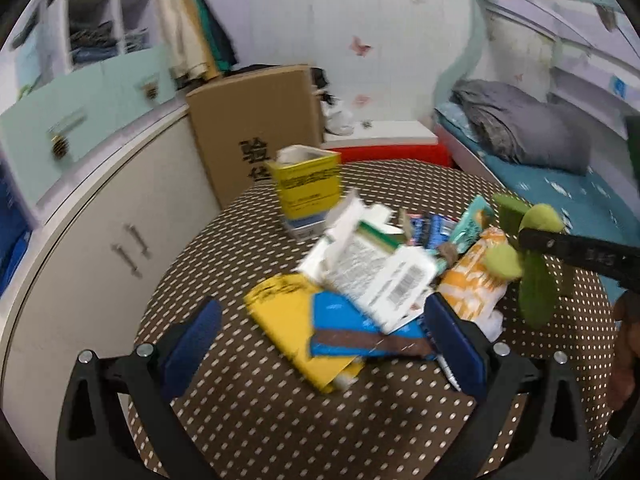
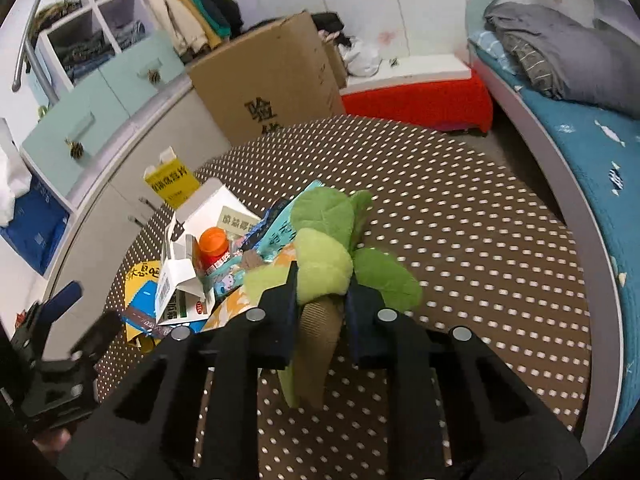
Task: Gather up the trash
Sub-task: 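Grasp the green plush toy with the right gripper while the left gripper approaches the white box, then grasp the white medicine box with the left gripper and lift it, then carry both items to the blue wastebasket and open both grippers over it, then grasp the orange-white bread bag with the right gripper while the left grasps the blue wrapper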
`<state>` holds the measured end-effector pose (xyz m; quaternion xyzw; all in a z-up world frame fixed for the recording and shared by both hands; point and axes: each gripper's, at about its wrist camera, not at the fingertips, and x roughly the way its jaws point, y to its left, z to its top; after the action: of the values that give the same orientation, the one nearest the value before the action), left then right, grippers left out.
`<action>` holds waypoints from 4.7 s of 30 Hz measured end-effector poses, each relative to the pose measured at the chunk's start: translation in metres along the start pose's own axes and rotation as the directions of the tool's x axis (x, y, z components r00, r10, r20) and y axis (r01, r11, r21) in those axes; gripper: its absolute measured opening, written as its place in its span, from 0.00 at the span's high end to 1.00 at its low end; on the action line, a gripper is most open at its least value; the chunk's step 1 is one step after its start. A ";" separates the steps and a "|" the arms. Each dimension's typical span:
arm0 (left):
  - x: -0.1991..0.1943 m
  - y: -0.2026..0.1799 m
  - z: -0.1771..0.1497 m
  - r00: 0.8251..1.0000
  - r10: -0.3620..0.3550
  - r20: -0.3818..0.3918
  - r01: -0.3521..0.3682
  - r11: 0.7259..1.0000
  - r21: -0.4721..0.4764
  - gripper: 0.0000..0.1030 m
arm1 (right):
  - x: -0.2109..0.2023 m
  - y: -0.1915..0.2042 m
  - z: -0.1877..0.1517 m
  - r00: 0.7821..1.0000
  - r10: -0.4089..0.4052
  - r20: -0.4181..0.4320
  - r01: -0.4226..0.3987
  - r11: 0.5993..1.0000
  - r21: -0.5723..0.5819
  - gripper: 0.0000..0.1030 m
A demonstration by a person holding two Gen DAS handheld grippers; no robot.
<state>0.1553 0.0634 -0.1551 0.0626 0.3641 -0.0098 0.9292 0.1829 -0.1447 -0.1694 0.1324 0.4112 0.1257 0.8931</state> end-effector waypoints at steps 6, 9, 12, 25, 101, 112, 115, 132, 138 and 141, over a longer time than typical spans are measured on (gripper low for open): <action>0.034 -0.022 0.004 0.998 0.035 -0.054 -0.029 0.995 0.100 0.04 | -0.022 -0.011 -0.007 1.000 -0.018 0.022 0.018 1.000 0.007 0.80; 0.050 -0.024 0.006 0.996 0.043 -0.082 -0.035 0.995 0.097 0.05 | -0.026 -0.013 -0.009 1.000 -0.014 0.024 0.014 1.000 0.006 0.80; 0.059 -0.025 0.008 0.994 0.038 -0.102 -0.029 0.995 0.090 0.14 | -0.030 -0.016 -0.011 1.000 -0.010 0.026 0.010 1.000 0.011 0.80; 0.065 -0.020 0.024 0.992 -0.070 -0.101 0.066 0.997 -0.035 0.08 | -0.045 -0.027 -0.017 0.999 -0.021 0.033 0.021 1.000 0.023 0.80; 0.086 -0.451 0.028 0.858 -0.355 -0.371 0.483 0.803 0.349 0.08 | -0.118 -0.412 -0.117 0.981 -0.182 0.068 0.091 0.739 0.668 0.15; 0.041 -0.393 0.040 0.883 -0.396 -0.253 0.461 0.834 0.302 0.08 | -0.141 -0.356 -0.107 0.952 -0.283 0.117 0.157 0.778 0.608 0.06; 0.022 -0.368 0.042 0.892 -0.404 -0.204 0.449 0.850 0.278 0.08 | -0.151 -0.324 -0.091 0.936 -0.321 0.144 0.197 0.817 0.542 0.06; -0.057 -0.228 0.034 0.932 -0.362 0.001 0.356 0.917 0.178 0.08 | -0.161 -0.164 -0.040 0.955 -0.226 0.190 0.174 0.951 0.255 0.06; -0.061 -0.178 0.026 0.946 -0.322 0.021 0.317 0.940 0.123 0.08 | -0.146 -0.116 -0.035 0.969 -0.183 0.168 0.149 0.969 0.197 0.06; -0.058 -0.144 0.019 0.957 -0.289 0.023 0.286 0.955 0.078 0.08 | -0.131 -0.092 -0.033 0.978 -0.153 0.139 0.130 0.978 0.165 0.06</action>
<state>0.1167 -0.0838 -0.1175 0.0430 0.3526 -0.1593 0.9211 0.0855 -0.2694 -0.1298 0.1809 0.3594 0.0189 0.9153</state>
